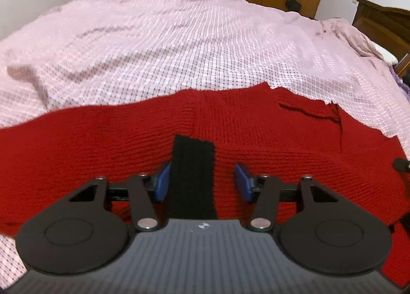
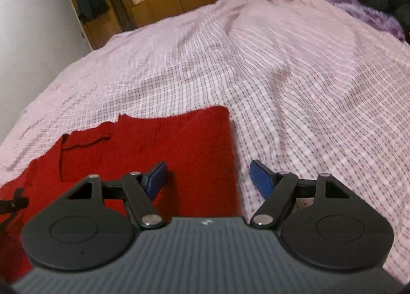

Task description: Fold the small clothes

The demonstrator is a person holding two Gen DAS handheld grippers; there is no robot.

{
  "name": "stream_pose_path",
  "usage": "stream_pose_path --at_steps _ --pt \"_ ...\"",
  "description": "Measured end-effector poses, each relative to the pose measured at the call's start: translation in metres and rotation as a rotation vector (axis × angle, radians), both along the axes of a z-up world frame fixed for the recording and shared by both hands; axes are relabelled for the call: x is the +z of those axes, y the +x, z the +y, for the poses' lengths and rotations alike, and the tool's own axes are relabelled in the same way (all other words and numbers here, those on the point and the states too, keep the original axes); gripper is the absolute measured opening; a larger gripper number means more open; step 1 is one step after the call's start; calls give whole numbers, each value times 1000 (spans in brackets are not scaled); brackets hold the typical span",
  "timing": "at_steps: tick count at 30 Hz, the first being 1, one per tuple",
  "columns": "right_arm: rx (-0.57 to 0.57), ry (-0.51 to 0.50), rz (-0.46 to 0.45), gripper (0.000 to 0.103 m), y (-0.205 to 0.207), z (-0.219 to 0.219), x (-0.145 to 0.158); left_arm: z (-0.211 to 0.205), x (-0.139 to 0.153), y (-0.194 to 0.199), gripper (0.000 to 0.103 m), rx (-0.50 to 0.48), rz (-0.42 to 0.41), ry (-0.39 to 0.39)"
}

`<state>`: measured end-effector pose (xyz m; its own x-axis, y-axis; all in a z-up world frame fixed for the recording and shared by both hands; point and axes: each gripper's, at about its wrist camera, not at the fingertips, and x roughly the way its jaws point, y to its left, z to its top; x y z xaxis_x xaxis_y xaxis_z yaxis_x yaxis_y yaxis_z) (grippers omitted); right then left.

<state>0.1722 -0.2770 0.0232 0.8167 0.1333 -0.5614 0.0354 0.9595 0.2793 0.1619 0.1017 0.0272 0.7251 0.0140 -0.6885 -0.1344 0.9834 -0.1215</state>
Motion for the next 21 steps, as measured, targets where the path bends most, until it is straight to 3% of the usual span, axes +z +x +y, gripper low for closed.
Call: stream_pose_path --at_steps 2,4,8,9,10,14,15,21 --pt "0 -4 -16 74 -1 1 -2 -4 3 -5 26 -12 -23 30" --pt "-3 1 -31 74 -3 0 -3 -8 7 -10 19 -34 -49 35" --pt "-7 17 -57 67 -6 -3 -3 -20 11 -17 16 -57 -82 82" --pt "-15 25 -73 39 -8 -4 -3 -21 12 -18 16 -55 -90 89" --pt "-38 34 -94 19 -10 -7 -1 -22 15 -18 15 -48 -109 98" --pt "-146 53 -187 15 -19 -14 2 -22 28 -14 15 -36 -185 103" --pt "-169 38 -185 6 -18 -15 1 -22 27 -8 15 -34 -182 112" --pt "-198 92 -76 4 -2 -27 -18 -18 -6 26 15 -18 -61 145"
